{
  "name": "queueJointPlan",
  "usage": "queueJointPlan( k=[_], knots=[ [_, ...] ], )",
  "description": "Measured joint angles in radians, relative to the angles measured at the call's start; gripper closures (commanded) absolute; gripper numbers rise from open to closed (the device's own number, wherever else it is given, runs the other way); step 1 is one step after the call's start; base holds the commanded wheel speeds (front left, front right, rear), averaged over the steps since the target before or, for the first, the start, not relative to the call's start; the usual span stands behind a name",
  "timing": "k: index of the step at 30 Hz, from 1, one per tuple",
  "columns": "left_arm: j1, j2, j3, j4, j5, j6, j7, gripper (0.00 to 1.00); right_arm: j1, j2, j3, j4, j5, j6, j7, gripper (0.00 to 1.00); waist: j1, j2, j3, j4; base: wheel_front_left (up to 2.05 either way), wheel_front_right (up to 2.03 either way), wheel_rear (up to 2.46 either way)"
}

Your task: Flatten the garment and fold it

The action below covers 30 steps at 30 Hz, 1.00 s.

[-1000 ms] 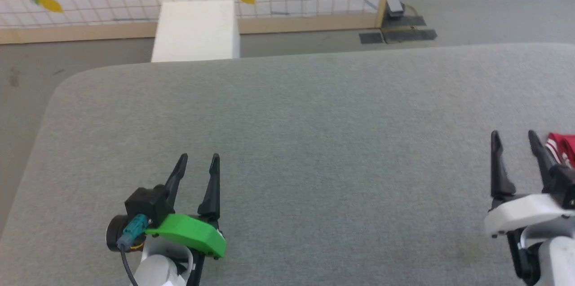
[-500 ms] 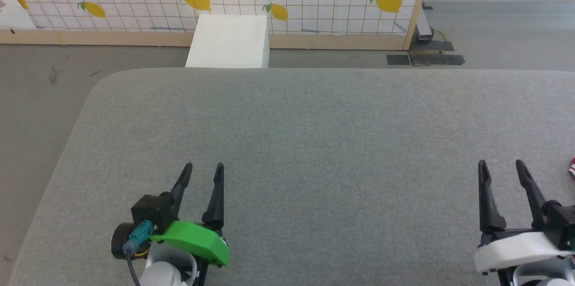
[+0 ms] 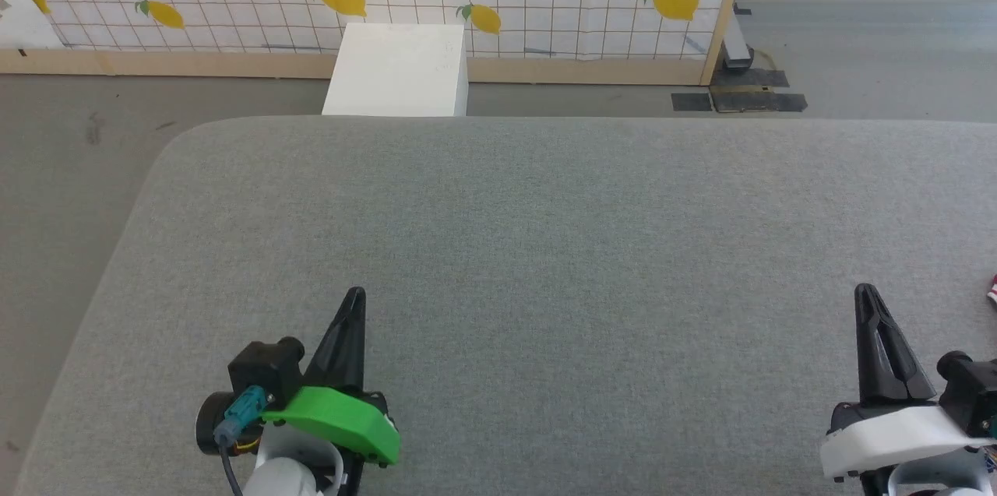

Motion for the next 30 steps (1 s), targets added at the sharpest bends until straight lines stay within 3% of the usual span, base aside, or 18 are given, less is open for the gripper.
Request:
queueJointPlan(
  k=[30],
  knots=[
    [0.007,0.000,0.022,-0.052,0.047,0.016,0.050,1.00,-0.002,0.000,0.026,0.000,-0.013,0.000,0.030,1.00,0.0000,0.0000,-0.001,-0.007,0.00,0.00,0.00]
  ],
)
